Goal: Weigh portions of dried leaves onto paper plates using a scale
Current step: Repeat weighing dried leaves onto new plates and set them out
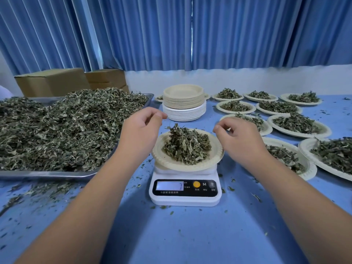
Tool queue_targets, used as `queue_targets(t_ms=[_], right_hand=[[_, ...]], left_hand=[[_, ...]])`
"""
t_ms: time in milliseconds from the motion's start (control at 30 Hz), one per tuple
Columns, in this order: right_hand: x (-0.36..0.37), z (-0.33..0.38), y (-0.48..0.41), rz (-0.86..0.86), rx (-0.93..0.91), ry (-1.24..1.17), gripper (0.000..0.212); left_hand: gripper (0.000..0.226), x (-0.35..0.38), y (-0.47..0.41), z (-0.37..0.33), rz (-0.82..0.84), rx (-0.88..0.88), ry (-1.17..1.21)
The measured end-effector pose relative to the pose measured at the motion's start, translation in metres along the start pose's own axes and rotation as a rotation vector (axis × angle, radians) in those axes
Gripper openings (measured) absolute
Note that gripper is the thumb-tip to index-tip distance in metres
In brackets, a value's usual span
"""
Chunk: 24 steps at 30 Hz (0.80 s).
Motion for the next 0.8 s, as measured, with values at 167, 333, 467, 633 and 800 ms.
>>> queue_targets(t_ms=[167, 333, 467, 633, 800], right_hand=[[0.0, 0.002, 0.002, -0.033, -0.026, 0.011, 0.03], [-0.003, 0.003, 0.002, -0.061, 0.0, 0.036, 0.031], [-0.002, 0.003, 0.001, -0.036, 0.091, 0.092, 0.014], [-0.002, 0.003, 0.0, 0.018, 0.19, 0.125, 0.011], [-0.002, 0.007, 0.003, 0.057, 0.219, 0.11, 0.014]], left_hand=[[0.018, -0.002, 0.01, 0.006, -0.032, 0.007, -0.167], [0.011, -0.002, 0.008, 0.009, 0.033, -0.032, -0.282], [0.016, -0.008, 0.006, 0.015, 0.147, -0.137, -0.44], [0.028, -0.012, 0.007, 0.018, 0.264, -0.27, -0.558], [0.031, -0.012, 0.008, 0.015, 0.339, -0.325, -0.551]])
Point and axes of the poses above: each hand's wrist, its own y-axis away from the middle knuckle, its own x-axis out of the palm, z = x × y, the point moved 1 cm from there along -y, towards the middle knuckle, and after that the axes turned 8 degrees about x, right-handed, at the moved point
